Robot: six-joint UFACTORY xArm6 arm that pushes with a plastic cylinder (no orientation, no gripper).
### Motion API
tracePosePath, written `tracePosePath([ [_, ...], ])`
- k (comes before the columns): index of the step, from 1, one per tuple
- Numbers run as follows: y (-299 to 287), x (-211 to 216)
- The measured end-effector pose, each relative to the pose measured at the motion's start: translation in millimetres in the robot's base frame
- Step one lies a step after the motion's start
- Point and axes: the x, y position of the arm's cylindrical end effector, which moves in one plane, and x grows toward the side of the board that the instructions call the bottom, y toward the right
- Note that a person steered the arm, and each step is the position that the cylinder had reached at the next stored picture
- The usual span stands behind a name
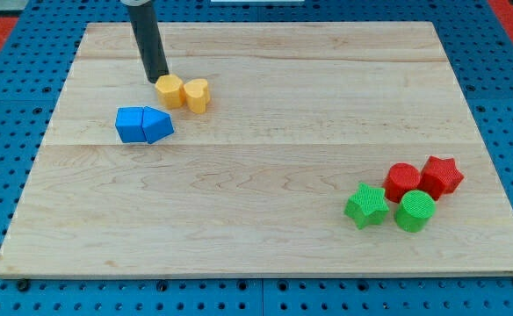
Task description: Push the yellow heart to the top left side of the green star
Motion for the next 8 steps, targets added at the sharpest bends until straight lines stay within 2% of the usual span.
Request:
tracePosePath([
  [1,87,41],
  [2,138,79],
  [3,203,152],
  [4,183,127],
  [5,89,124],
  [6,141,159],
  [7,178,156],
  [8,159,152],
])
